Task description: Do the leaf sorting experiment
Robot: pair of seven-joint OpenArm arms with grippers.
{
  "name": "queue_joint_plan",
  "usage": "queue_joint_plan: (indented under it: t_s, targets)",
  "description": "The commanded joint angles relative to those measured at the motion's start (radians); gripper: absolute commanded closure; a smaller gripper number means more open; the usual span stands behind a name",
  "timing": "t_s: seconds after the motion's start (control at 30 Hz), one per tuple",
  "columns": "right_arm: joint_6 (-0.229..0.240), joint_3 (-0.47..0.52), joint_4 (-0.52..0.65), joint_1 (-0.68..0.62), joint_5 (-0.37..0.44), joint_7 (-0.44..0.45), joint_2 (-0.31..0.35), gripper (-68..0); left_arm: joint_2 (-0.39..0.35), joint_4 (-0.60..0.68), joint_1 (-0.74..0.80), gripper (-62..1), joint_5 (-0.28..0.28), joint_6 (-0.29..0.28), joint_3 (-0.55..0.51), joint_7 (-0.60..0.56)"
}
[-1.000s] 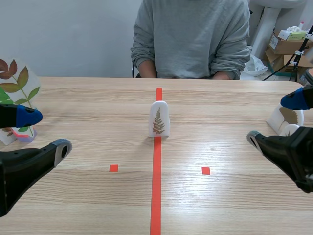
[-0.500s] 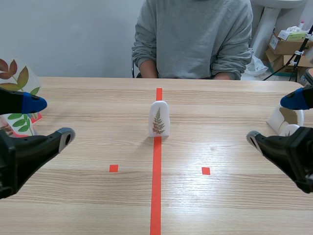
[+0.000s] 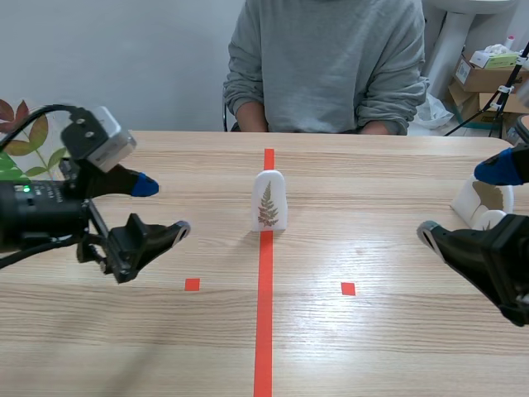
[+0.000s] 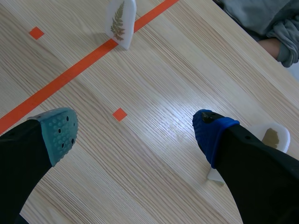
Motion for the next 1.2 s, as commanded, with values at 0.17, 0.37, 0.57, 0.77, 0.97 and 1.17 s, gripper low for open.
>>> queue_joint_plan:
  t_s: [0.17, 0.37, 0.57, 0.77, 0.97, 1.17]
  targets:
    - [-0.003, 0.006, 0.012, 0.012, -0.018, 0.008, -0.001, -50.3, 0.135, -0.197, -0.218, -48.5, 0.029, 0.004, 0.138, -0.038]
    - [-0.003, 0.006, 0.012, 0.012, -0.019, 0.005, -0.001, -50.3, 0.27, -0.401, -0.356, -48.5, 0.14, 0.043, 0.209, -0.087]
    - [-0.003, 0.006, 0.012, 0.012, -0.019, 0.005, -0.001, -50.3, 0.375, -0.561, -0.431, -48.5, 0.237, 0.09, 0.231, -0.132]
    - [-0.003, 0.006, 0.012, 0.012, -0.018, 0.009, -0.001, -50.3, 0.447, -0.665, -0.456, -48.5, 0.307, 0.124, 0.231, -0.171]
    - [-0.003, 0.006, 0.012, 0.012, -0.018, 0.012, -0.001, -50.3, 0.506, -0.712, -0.459, -48.4, 0.352, 0.172, 0.231, -0.188]
    - [-0.003, 0.006, 0.012, 0.012, -0.018, 0.012, -0.001, -50.3, 0.527, -0.718, -0.458, -48.4, 0.356, 0.187, 0.231, -0.189]
